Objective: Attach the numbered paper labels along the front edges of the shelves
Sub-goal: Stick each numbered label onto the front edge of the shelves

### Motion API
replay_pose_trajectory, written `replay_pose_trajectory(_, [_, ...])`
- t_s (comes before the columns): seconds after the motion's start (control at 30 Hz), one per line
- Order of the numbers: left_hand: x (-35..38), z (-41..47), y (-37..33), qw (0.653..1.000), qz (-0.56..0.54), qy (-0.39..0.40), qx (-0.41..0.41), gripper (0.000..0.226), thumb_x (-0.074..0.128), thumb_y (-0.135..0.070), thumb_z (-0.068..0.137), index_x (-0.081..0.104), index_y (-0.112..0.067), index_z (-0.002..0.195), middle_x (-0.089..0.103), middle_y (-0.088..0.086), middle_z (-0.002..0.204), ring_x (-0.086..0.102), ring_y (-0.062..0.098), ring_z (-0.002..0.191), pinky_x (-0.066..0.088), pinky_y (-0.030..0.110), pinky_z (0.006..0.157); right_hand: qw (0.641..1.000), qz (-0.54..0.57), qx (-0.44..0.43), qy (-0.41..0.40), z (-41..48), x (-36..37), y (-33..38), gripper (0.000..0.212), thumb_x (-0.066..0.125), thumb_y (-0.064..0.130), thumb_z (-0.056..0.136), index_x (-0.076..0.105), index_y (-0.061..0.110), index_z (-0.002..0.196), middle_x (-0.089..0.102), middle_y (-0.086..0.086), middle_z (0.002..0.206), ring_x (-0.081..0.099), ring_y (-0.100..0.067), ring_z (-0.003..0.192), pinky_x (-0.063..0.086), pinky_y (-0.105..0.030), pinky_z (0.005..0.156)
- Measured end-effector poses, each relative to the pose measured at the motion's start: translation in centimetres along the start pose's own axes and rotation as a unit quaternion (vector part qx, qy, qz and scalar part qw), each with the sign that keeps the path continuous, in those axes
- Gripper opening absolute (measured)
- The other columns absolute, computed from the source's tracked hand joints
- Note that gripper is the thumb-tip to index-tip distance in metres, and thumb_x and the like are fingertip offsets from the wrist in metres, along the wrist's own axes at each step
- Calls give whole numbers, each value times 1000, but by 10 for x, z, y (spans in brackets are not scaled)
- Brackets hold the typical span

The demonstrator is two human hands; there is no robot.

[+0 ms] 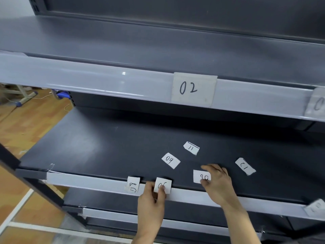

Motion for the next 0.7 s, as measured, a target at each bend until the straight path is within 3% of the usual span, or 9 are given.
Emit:
replay_pose_trajectory(0.2, [0, -4, -1, 1000, 0, -1, -3, 12, 56, -26, 95, 55, -25, 82, 68, 6, 63, 63, 20, 60, 46, 27, 56, 997, 45, -3, -66, -1, -8, -4, 35, 68, 5, 79, 70, 24, 107, 61, 4, 109, 46, -22, 102, 40, -31, 93])
replay_pose_trajectory(0.37, [-7, -5, 4, 1000, 5, -7, -8, 12, 55, -29, 95, 56, -26, 83, 69, 8, 66, 65, 25, 65, 50, 35, 62, 970, 215, 48, -102, -1, -17, -15, 24, 60, 3, 84, 68, 26, 83, 69, 12, 85, 63, -20, 89, 47, -29, 77])
replay_pose_trajectory(0.47, [-12, -5, 4, 1000, 5, -15, -10, 14, 54, -28, 95, 55, -26, 82, 69, 9, 65, 65, 26, 63, 50, 35, 61, 915, 370, 106, -122, -5, -18, -23, 21, 61, 2, 87, 66, 22, 84, 72, 7, 87, 67, -16, 86, 51, -28, 77])
replay_pose_trajectory(0.6, [-11, -7, 3, 1000, -2, -16, -12, 15, 56, -26, 95, 55, -24, 80, 69, 3, 62, 65, 23, 61, 48, 30, 57, 790, 585, 169, -73, -13, 7, -19, 23, 61, -5, 87, 58, 6, 107, 69, -12, 101, 68, -24, 87, 55, -27, 72])
replay_pose_trajectory(0.7, [-1, -9, 4, 1000, 4, 3, -13, 13, 55, -26, 95, 56, -25, 83, 70, 1, 63, 66, 19, 61, 48, 29, 58, 754, 636, 156, -49, -22, 16, -11, 35, 59, -10, 86, 53, 3, 118, 66, -16, 106, 68, -28, 96, 58, -25, 70])
Point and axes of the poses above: each hand's wrist, its own z-axis towards the middle knuckle, its own x-axis out of the palm, y = z × x, the point moved 10 cm from there along z, towards the middle knuckle
